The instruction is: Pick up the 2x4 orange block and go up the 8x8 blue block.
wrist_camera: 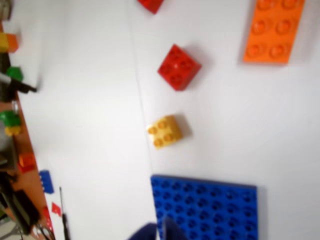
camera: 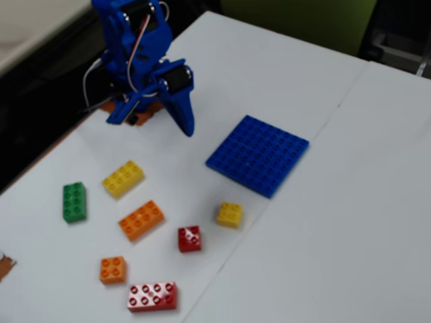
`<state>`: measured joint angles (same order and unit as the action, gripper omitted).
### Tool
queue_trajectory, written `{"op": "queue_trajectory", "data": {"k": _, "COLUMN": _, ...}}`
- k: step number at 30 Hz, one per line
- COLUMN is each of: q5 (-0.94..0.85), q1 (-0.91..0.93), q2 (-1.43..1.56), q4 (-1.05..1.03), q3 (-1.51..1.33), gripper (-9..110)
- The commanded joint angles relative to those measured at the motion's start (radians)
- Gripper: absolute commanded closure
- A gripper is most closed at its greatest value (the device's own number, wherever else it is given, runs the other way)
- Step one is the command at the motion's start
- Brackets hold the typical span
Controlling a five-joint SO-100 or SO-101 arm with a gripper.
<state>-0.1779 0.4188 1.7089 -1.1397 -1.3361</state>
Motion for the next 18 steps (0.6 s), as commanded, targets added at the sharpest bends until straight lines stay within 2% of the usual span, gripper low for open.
{"op": "queue_trajectory", "data": {"k": 1, "q5": -0.04, "q1": 0.035, "q2": -0.132, "q4": -0.077, "q3": 0.247, "gripper": 99}}
{"op": "queue_trajectory", "data": {"k": 5, "q5": -0.04, "q1": 0.071, "q2": -0.258, "q4": -0.089, "q3": 0.39, "gripper": 96}}
{"op": "queue_trajectory", "data": {"k": 9, "q5": -0.123, "q1": 0.097, "q2": -0.377, "q4": -0.117, "q3": 0.506, "gripper": 91}}
{"op": "queue_trajectory", "data": {"k": 18, "q5": -0.272, "q1": 0.161, "q2": -0.482, "q4": -0.149, "q3": 0.549, "gripper": 83}}
